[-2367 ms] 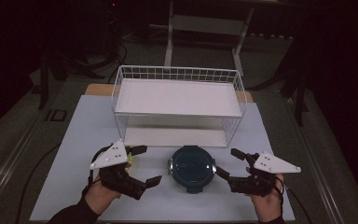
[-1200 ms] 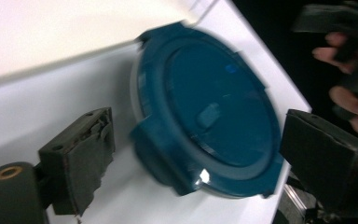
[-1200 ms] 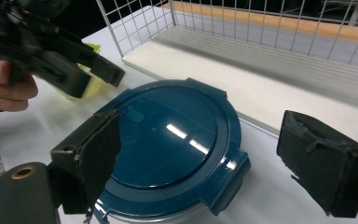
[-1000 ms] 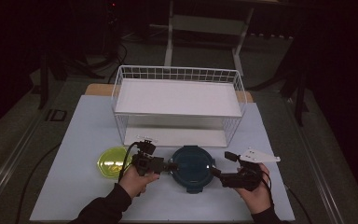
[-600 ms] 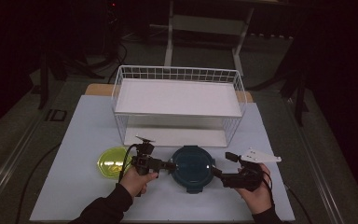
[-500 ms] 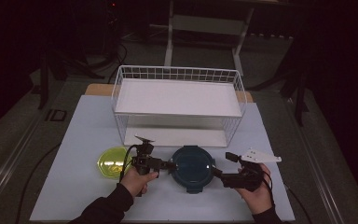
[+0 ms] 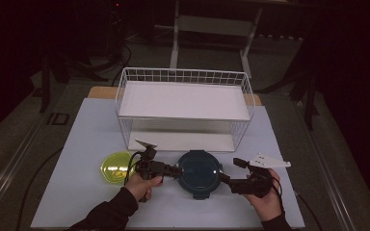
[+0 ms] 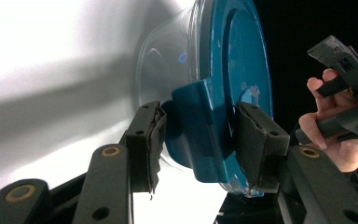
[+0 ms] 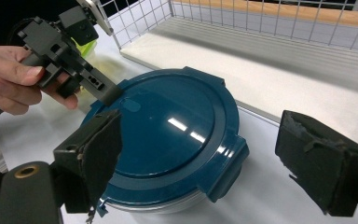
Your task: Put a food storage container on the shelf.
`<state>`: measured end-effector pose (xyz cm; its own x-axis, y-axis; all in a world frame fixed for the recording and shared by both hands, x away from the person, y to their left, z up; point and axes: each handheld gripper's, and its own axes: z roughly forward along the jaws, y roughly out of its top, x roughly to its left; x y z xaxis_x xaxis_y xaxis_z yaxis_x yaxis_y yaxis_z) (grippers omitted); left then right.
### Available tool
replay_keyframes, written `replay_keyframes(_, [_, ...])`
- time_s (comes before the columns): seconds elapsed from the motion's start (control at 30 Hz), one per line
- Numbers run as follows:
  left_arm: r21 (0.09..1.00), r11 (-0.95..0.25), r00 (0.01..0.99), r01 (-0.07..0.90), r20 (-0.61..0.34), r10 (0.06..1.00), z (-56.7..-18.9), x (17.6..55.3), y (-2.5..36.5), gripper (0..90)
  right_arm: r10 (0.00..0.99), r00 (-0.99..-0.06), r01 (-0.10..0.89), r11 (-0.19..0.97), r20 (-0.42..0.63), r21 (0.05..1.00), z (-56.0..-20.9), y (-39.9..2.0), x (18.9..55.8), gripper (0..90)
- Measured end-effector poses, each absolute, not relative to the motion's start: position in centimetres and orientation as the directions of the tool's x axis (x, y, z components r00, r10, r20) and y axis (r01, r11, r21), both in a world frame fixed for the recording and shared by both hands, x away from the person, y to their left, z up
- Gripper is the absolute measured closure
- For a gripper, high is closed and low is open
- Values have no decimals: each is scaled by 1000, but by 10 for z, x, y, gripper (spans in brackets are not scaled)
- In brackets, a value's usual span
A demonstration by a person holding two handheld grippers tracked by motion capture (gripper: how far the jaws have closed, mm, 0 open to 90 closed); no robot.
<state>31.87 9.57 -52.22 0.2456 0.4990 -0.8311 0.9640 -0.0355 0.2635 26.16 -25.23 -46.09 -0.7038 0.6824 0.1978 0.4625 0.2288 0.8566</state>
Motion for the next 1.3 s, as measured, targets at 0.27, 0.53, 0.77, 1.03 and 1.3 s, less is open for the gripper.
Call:
replay_keyframes(0.27, [293, -39, 273, 955, -823, 498, -522, 316, 96, 525, 689, -690, 489, 216, 223, 845, -466, -257, 264, 144])
replay_keyframes(0.53, [341, -87, 336, 936, -791, 511, -513, 312, 93, 534, 684, -685, 524, 221, 252, 823, -470, -259, 268, 154])
replay_keyframes(0.77, [388, -117, 389, 914, -760, 521, -508, 306, 91, 540, 665, -671, 585, 203, 328, 786, -476, -263, 271, 177])
replay_keyframes(1.03, [448, -147, 453, 882, -722, 522, -502, 299, 87, 547, 639, -665, 639, 217, 387, 738, -482, -264, 274, 257])
replay_keyframes(1.3, [482, -171, 495, 859, -698, 517, -500, 294, 86, 555, 634, -632, 695, 211, 445, 687, -488, -267, 277, 355])
